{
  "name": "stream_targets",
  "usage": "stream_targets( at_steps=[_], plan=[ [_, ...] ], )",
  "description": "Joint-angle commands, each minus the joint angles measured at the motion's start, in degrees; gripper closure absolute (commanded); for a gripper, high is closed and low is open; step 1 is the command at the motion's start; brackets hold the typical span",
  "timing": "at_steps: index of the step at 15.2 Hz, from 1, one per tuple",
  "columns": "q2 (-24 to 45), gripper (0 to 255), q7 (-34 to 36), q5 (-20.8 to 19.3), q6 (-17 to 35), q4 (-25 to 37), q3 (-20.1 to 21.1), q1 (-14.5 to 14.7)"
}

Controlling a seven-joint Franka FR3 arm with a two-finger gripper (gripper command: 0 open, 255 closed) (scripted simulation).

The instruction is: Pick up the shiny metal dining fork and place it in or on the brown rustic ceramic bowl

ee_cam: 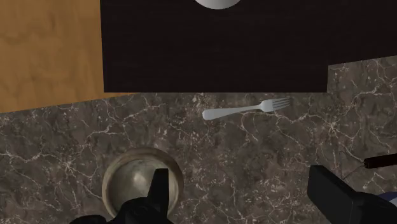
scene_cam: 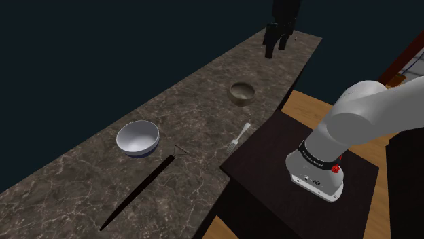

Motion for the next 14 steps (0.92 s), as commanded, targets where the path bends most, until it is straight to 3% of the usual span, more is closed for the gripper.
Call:
stream_targets(
  at_steps=[1, 8, 14],
  plan=[
    [0.00, 0, 0.00, 0.00, 0.00, 0.00, 0.00, 0.00],
    [-6.98, 0, 21.07, 4.91, 12.83, -16.92, 7.50, -4.07],
    [-7.15, 0, 40.05, 11.40, 26.01, -28.00, 16.57, -5.58]
  ],
)
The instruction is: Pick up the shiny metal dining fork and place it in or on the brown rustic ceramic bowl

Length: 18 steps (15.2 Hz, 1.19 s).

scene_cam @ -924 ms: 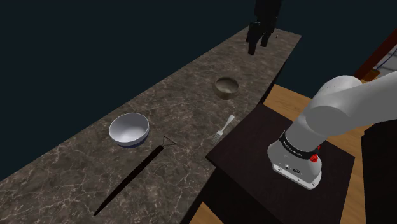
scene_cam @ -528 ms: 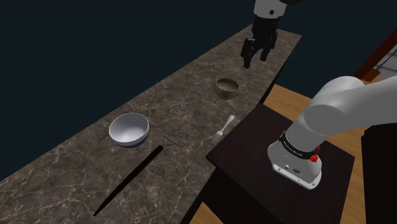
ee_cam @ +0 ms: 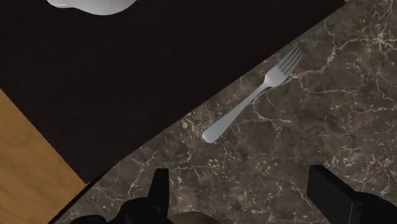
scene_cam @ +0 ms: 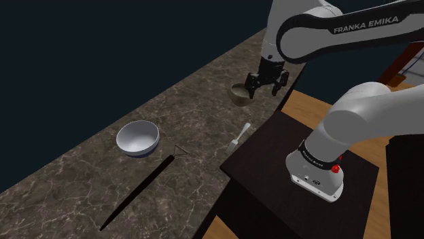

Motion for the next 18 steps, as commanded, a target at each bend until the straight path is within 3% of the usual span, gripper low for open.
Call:
stream_targets(
  at_steps=[1, 5, 11, 12, 13, 14, 16, 18],
  plan=[
    [1.11, 0, 7.09, 2.58, 5.17, -3.19, 3.55, -0.24],
    [7.84, 0, 20.76, 7.54, 17.05, -7.28, 11.42, -1.12],
    [5.88, 0, 20.90, 7.92, 16.15, -7.56, 11.32, -0.32],
    [31.35, 0, 49.63, 6.94, 42.49, -7.43, 31.90, -15.06],
    [34.72, 0, 54.34, 5.50, 45.91, -6.74, 40.02, -23.16],
    [34.57, 0, 53.69, 6.68, 45.93, -6.66, 41.59, -24.33],
    [37.63, 0, 56.84, 1.90, 49.09, -6.68, 45.73, -30.24],
    [40.61, 0, 61.64, -5.36, 52.09, -6.58, 52.56, -39.65]
  ],
)
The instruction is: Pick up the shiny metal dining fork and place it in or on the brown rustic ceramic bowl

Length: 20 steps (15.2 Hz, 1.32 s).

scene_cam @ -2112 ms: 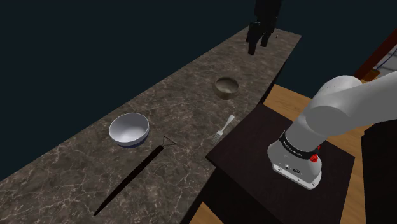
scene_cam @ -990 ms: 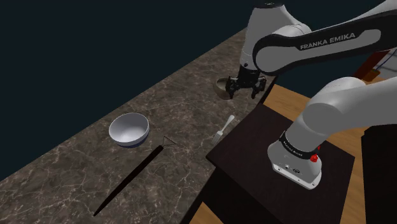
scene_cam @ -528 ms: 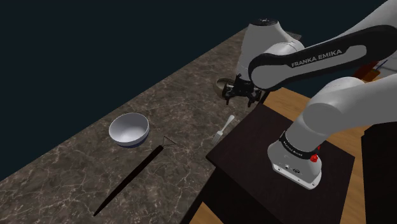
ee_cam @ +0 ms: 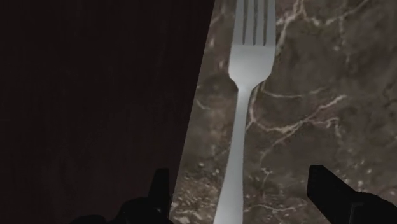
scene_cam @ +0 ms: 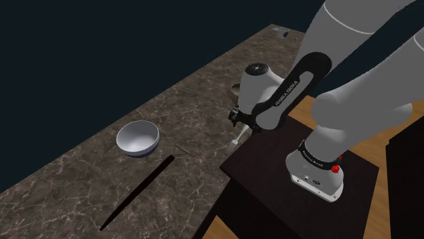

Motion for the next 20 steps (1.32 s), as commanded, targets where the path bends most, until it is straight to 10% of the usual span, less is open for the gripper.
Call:
stream_targets(
  at_steps=[1, 2, 3, 5, 11, 12, 20],
  plan=[
    [3.37, 0, 6.86, -9.01, 3.37, 0.42, 9.41, -12.34],
    [4.62, 0, 10.82, -14.88, 4.61, 0.68, 17.48, -22.38],
    [5.37, 0, 15.72, -22.03, 6.44, 1.25, 37.68, -44.95],
    [4.54, 0, 11.90, -16.41, 6.69, 1.04, 37.43, -42.95],
    [4.48, 0, 11.59, -15.95, 6.71, 1.03, 37.44, -42.82],
    [4.48, 255, 11.59, -15.96, 6.71, 1.03, 37.43, -42.80],
    [4.45, 255, 11.55, -15.85, 6.72, 1.08, 37.99, -43.31]
  ],
)
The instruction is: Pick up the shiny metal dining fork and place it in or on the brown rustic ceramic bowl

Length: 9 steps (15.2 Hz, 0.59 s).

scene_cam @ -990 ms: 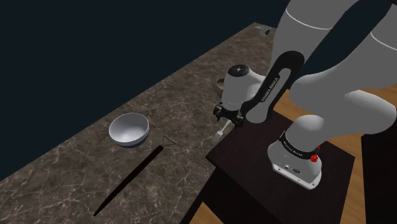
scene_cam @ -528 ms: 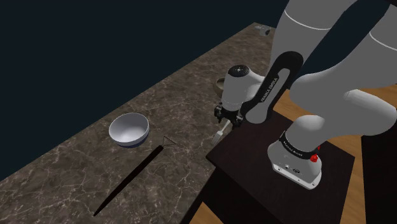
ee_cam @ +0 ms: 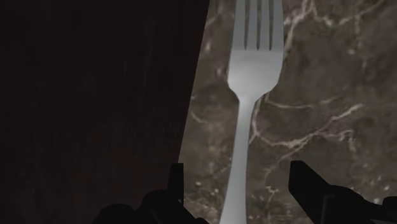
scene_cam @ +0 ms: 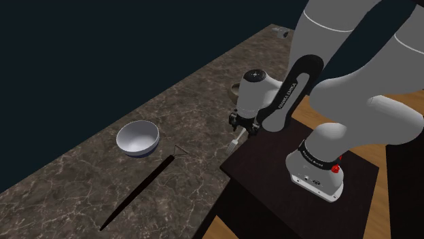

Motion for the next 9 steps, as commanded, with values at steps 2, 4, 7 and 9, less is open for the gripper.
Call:
stream_targets(
  at_steps=[2, 4, 7, 9],
  plan=[
    [0.62, 255, 1.24, -2.09, -1.35, -0.27, -14.15, 13.47],
    [-0.45, 255, -1.46, 1.40, -3.92, -0.79, -38.02, 38.34],
    [-5.47, 255, -11.54, 15.93, -8.01, -1.28, -46.67, 51.62],
    [-8.55, 255, -14.82, 20.50, -11.03, -1.37, -50.50, 56.87]
  ],
)
